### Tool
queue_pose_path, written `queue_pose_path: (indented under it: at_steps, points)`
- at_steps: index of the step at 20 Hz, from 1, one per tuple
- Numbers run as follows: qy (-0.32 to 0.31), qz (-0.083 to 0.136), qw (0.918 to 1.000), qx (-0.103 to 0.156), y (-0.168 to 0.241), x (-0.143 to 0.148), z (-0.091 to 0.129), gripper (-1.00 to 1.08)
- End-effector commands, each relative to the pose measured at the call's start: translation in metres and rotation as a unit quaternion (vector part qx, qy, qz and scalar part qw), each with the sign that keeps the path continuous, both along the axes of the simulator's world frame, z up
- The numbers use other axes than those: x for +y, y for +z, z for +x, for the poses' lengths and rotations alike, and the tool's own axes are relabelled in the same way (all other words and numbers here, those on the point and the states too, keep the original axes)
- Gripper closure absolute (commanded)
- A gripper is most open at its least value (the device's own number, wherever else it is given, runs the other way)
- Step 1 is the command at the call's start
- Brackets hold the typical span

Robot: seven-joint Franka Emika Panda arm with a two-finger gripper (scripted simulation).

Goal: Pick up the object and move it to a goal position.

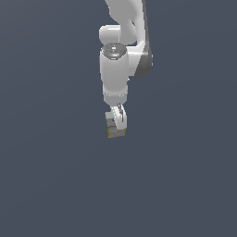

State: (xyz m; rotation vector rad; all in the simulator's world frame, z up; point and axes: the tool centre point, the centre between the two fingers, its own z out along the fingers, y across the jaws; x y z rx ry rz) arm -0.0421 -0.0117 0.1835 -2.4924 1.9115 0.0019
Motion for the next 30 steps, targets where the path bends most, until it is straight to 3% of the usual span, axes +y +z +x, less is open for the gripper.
queue_pose_path:
  at_steps: [1, 17, 23, 30]
  points:
    - [-0.001, 0.0, 1.0, -0.001, 0.015, -0.023, 0.0, 1.08]
    - [0.0, 0.0, 1.0, 0.0, 0.119, -0.185, 0.002, 1.08]
    - [0.0, -0.001, 1.0, 0.0, 0.138, -0.214, 0.004, 1.08]
    - [0.0, -0.001, 1.0, 0.0, 0.144, -0.223, 0.006, 1.08]
